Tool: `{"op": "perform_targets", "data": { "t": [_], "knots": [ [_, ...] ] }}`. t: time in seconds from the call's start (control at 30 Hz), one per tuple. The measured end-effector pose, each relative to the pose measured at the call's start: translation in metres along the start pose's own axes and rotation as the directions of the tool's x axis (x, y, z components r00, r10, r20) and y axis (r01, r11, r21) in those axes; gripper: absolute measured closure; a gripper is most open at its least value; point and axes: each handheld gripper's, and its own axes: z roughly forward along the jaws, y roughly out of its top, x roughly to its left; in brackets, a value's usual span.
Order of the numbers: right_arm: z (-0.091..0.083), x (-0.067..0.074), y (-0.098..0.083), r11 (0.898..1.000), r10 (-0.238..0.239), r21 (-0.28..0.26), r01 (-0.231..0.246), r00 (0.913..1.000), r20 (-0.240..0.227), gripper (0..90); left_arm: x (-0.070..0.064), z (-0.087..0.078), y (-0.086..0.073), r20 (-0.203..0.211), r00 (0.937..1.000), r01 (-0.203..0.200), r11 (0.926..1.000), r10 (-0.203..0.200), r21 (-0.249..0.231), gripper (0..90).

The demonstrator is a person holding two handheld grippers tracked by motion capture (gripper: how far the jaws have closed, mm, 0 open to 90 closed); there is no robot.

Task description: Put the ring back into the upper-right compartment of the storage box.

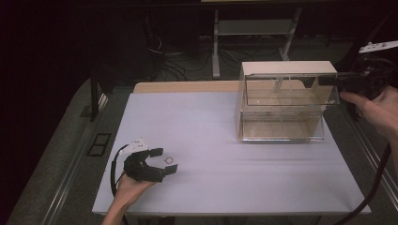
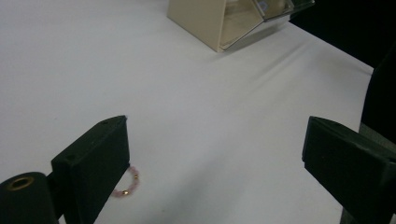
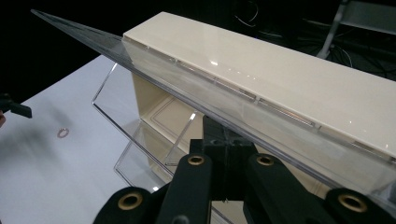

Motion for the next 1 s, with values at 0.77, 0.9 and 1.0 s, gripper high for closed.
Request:
{"op": "perform_targets", "data": {
  "t": [0.77,0.9,1.0],
  "knots": [
    [0.0,-0.001,0.005,1.0,-0.012,0.012,0.012,0.9999,0.011,89.6,0.033,0.02,0.0,-0.009,0.9999,-0.011,0.9916,0.012,0.129,23.0],
    [0.0,-0.001,0.006,1.0,-0.016,0.013,0.016,0.9998,0.012,89.6,0.037,0.024,-0.001,-0.007,0.9998,-0.019,0.9867,0.02,0.161,26.9],
    [0.001,-0.001,0.006,1.0,-0.017,0.013,0.016,0.9998,0.013,89.5,0.039,0.028,-0.001,-0.009,0.9995,-0.028,0.9821,0.03,0.186,30.6]
  ]
}}
